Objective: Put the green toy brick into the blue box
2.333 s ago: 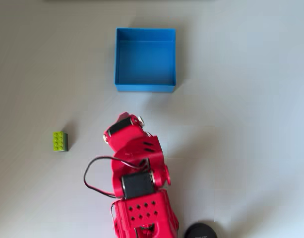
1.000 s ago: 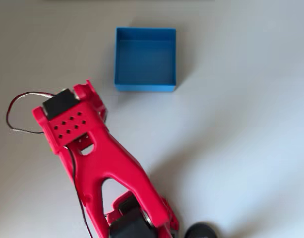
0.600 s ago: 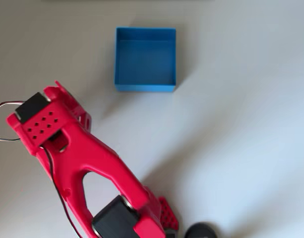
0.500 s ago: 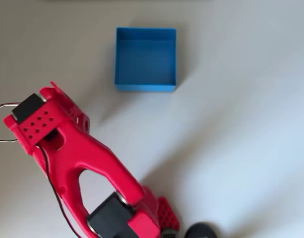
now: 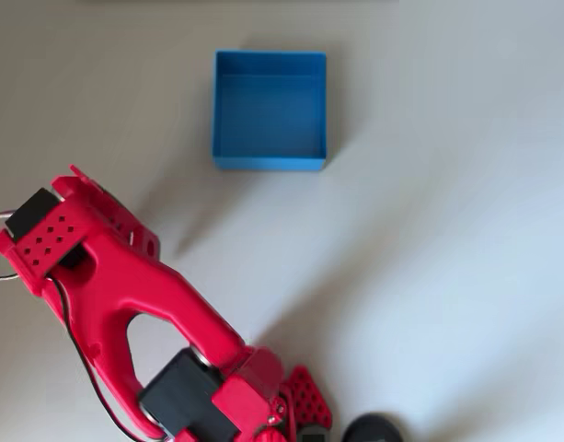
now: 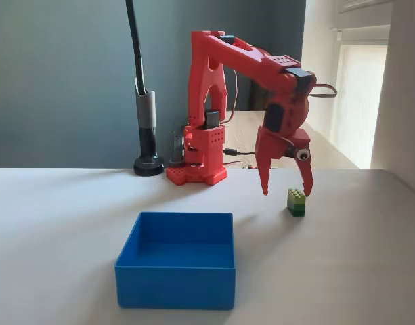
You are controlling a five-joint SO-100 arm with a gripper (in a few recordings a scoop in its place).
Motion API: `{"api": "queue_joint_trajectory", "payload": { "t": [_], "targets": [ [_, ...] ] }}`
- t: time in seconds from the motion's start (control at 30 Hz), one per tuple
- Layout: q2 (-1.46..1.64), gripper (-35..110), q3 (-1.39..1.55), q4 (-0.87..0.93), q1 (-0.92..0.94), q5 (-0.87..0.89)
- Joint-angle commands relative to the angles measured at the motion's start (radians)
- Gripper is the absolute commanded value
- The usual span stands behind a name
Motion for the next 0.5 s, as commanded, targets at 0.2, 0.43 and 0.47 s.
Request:
{"api": "queue_joint_trajectory", "payload": {
  "t": [0.2, 0.43, 0.47],
  "targets": [
    [-0.072, 33, -0.087, -0.015, -0.025, 0.015],
    [-0.133, 32, -0.143, -0.037, -0.02, 0.017],
    [-0.137, 32, -0.15, -0.04, -0.021, 0.014]
  ]
}}
